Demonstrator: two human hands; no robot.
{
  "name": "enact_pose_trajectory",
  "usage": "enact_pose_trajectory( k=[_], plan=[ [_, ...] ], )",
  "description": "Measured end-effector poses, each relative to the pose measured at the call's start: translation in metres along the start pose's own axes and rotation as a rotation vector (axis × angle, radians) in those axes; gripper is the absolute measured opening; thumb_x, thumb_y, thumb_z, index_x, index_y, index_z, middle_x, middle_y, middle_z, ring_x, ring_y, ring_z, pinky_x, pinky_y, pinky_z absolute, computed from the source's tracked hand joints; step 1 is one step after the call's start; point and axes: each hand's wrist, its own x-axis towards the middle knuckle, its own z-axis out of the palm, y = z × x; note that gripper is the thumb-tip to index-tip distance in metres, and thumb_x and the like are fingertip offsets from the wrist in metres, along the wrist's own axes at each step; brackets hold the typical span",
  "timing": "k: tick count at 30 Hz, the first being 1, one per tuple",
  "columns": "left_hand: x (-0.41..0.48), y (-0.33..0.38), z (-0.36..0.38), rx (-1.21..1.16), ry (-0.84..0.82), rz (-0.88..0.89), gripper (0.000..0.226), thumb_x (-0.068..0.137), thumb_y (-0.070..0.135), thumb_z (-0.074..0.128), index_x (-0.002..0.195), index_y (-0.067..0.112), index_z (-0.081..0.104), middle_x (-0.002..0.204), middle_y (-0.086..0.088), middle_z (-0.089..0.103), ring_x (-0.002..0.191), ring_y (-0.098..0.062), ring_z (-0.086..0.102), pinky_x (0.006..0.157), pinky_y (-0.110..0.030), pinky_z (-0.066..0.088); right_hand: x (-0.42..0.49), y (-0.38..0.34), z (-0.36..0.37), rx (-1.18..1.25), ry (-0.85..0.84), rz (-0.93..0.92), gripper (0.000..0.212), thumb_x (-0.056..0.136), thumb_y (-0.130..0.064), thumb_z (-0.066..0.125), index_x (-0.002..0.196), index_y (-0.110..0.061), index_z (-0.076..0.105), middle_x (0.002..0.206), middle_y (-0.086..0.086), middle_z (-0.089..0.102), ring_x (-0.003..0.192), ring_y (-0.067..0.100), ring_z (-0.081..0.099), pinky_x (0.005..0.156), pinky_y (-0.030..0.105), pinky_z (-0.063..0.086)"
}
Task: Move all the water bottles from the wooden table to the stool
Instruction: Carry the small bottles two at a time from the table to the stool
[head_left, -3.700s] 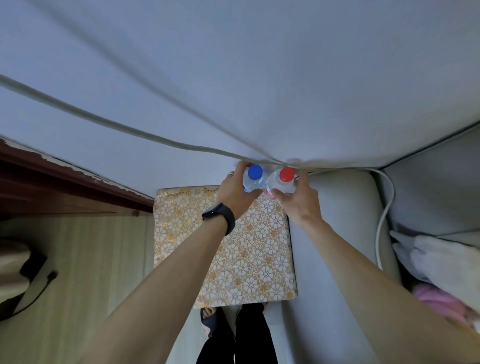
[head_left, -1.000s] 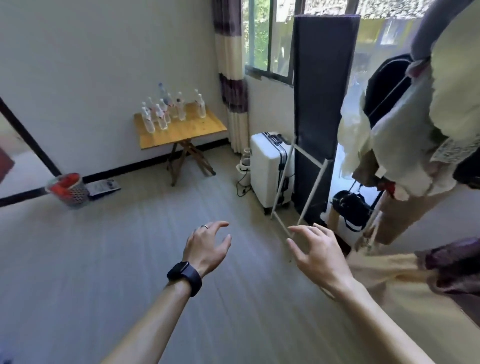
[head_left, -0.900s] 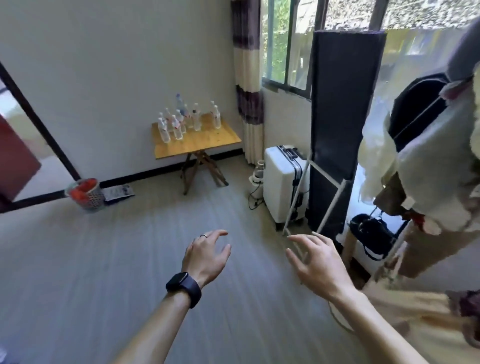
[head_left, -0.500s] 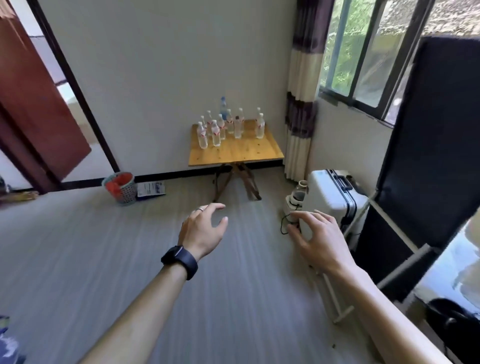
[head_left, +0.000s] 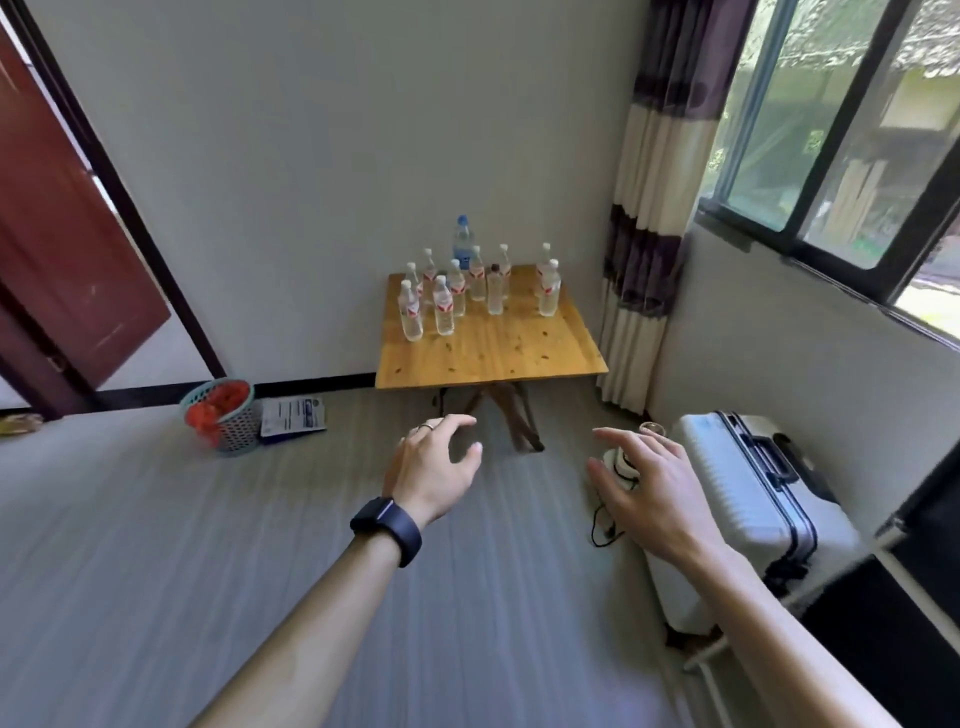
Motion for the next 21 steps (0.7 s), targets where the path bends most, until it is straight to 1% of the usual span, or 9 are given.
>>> enact_pose_trajectory(
  k=[3,6,9,14,18,20,21],
  plan=[
    [0.071,-0.015,0.012,0.017,0.010,-0.003,0.033,0.092,0.032,0.063,0.124,0.026,0.064,0.123,0.001,0.064,0.119,-0.021,0.054,0.099,-0.031,0.039,0.073,0.011,0.033,-0.002,0.012,-0.008,0.041,0.091,-0.046,0.062,0.130,-0.035,0.060,0.128,-0.012,0.063,0.136,0.021,0.038,0.111,0.033,0.034],
    [0.150,-0.032,0.025,0.039,0.025,-0.030,0.032,0.091,0.029,0.065,0.123,0.024,0.065,0.121,-0.001,0.066,0.117,-0.023,0.056,0.096,-0.026,0.038,0.154,0.026,0.064,0.005,-0.025,-0.015,0.043,0.092,-0.048,0.060,0.133,-0.034,0.058,0.130,-0.012,0.062,0.137,0.022,0.037,0.111,0.032,0.033],
    [0.227,-0.039,0.033,0.036,0.028,-0.054,0.032,0.092,0.029,0.064,0.123,0.025,0.064,0.124,0.000,0.065,0.120,-0.022,0.055,0.099,-0.027,0.037,0.235,0.039,0.084,-0.014,-0.045,-0.037,0.043,0.093,-0.051,0.056,0.133,-0.035,0.057,0.131,-0.012,0.062,0.138,0.023,0.038,0.111,0.033,0.034],
    [0.344,-0.054,0.045,0.033,0.035,-0.068,0.032,0.093,0.034,0.063,0.125,0.028,0.062,0.127,0.002,0.064,0.120,-0.022,0.055,0.099,-0.031,0.043,0.353,0.051,0.110,-0.004,-0.072,-0.023,0.043,0.092,-0.054,0.055,0.133,-0.038,0.056,0.134,-0.013,0.060,0.141,0.021,0.033,0.113,0.033,0.031],
    [0.434,-0.073,0.066,0.039,0.007,-0.051,0.034,0.093,0.037,0.061,0.126,0.030,0.060,0.129,0.004,0.064,0.120,-0.020,0.056,0.092,-0.027,0.043,0.428,0.068,0.140,0.010,-0.084,0.012,0.043,0.093,-0.053,0.056,0.133,-0.038,0.056,0.133,-0.012,0.060,0.140,0.021,0.032,0.112,0.032,0.032],
    [0.482,-0.085,0.078,0.042,-0.016,-0.040,0.034,0.093,0.039,0.061,0.126,0.032,0.060,0.127,0.005,0.065,0.116,-0.019,0.059,0.089,-0.027,0.047,0.467,0.078,0.157,0.002,-0.095,0.034,0.044,0.093,-0.054,0.056,0.134,-0.038,0.055,0.134,-0.012,0.060,0.140,0.020,0.032,0.111,0.032,0.032],
    [0.507,-0.091,0.084,0.040,-0.029,-0.030,0.034,0.093,0.040,0.060,0.126,0.033,0.060,0.126,0.006,0.066,0.115,-0.018,0.060,0.090,-0.029,0.049,0.486,0.083,0.166,-0.004,-0.095,0.042,0.044,0.093,-0.054,0.056,0.134,-0.037,0.055,0.135,-0.012,0.060,0.140,0.020,0.032,0.111,0.033,0.032]
  ],
)
